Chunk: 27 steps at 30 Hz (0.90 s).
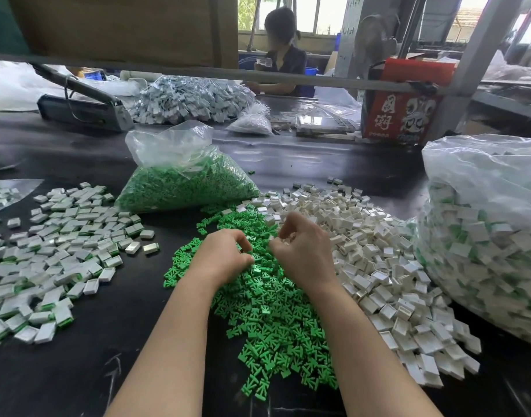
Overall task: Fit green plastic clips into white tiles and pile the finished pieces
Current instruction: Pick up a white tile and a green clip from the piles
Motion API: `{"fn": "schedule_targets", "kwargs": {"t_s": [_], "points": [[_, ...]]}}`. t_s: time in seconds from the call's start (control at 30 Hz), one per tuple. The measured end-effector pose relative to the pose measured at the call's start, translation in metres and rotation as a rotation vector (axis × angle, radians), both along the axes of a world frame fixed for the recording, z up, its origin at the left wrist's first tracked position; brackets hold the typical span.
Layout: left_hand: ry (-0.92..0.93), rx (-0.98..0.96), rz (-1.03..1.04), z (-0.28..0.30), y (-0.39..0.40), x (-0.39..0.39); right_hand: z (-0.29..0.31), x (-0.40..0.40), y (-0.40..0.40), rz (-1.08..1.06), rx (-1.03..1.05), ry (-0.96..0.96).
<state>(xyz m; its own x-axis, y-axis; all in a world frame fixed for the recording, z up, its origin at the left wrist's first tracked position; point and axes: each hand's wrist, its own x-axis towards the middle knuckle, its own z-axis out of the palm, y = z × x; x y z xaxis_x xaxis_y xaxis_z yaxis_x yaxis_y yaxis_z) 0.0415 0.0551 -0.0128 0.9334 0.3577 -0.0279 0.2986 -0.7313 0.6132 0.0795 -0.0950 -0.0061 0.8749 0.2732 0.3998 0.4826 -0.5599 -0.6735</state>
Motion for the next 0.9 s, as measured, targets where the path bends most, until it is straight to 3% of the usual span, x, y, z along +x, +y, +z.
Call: {"fn": "schedule_targets", "kwargs": {"t_s": [0.2,0.4,0.53,0.73,0.9], "points": [[-0.234,-0.221,0.036,-0.001,-0.005,0.006,0.003,0.004,-0.006,-0.052,0.193,0.082],[-0.335,-0.984,0.046,0.008,-0.022,0.012,0.004,0.007,-0.012,-0.041,0.377,0.17],[-0.306,-1.289,-0.026,0.008,-0.026,0.013,0.006,0.008,-0.016,0.053,0.548,0.326],[-0.28,-1.445,-0.137,0.008,-0.025,0.01,0.012,0.009,-0.017,0.163,0.76,0.478],[-0.286,-1.413,-0.182,0.007,-0.025,0.007,0.016,0.008,-0.02,0.191,0.793,0.512]]}}
